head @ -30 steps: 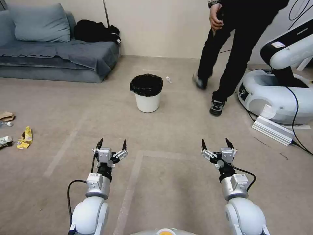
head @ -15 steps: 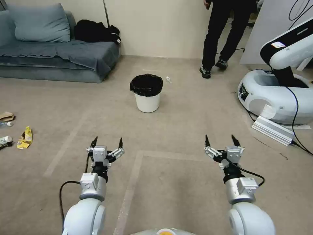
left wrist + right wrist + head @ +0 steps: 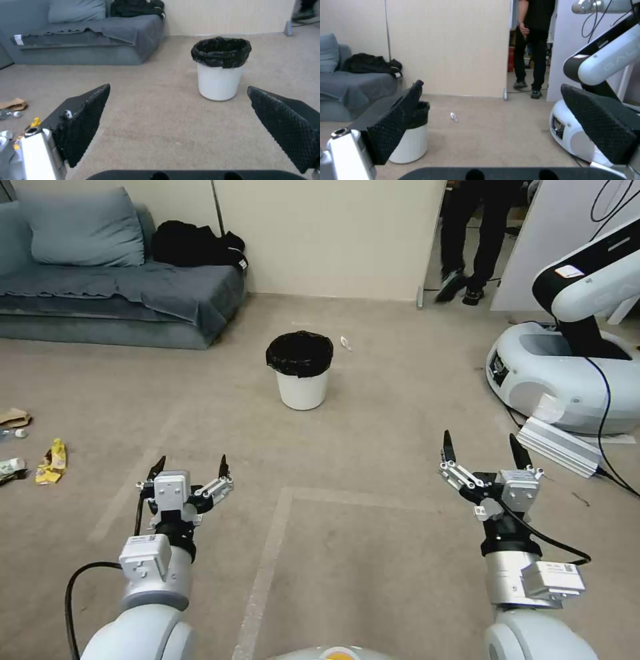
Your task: Pick up the trash bin, then pick up the garbage from the floor and place it into the trash bin.
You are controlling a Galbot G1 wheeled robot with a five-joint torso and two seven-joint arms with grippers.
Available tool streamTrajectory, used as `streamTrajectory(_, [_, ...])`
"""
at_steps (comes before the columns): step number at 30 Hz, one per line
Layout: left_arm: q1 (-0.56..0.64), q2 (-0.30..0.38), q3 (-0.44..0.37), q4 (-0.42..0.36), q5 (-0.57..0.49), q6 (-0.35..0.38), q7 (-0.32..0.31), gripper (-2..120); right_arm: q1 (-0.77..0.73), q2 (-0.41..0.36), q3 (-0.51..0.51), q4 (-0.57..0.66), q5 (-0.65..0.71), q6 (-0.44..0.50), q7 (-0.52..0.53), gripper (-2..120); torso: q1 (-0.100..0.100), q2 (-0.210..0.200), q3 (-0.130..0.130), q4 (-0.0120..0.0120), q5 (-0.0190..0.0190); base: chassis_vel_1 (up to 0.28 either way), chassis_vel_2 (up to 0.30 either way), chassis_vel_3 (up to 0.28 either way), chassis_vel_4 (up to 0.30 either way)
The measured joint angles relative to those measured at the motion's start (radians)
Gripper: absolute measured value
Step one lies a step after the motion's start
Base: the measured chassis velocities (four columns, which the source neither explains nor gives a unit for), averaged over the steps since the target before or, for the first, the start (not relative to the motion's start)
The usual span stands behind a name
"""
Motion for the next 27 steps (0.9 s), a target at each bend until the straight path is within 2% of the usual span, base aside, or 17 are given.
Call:
streamTrajectory(21, [0.008, 0.004, 0.005, 0.008, 0.003, -0.016, 0.009, 100, 0.006, 0.002, 0.0, -0.029, 0.01, 0.025, -0.028, 100, 0.0, 0.0, 0.0, 0.0, 0.0, 0.0, 0.0, 0.0, 0.0])
streamTrajectory(27, [0.012, 0.004, 0.006, 0.008, 0.011, -0.02, 0.012, 100, 0.007, 0.001, 0.002, -0.025, 0.023, 0.022, -0.028, 100, 0.0, 0.0, 0.0, 0.0, 0.0, -0.081, 0.06, 0.063, -0.056])
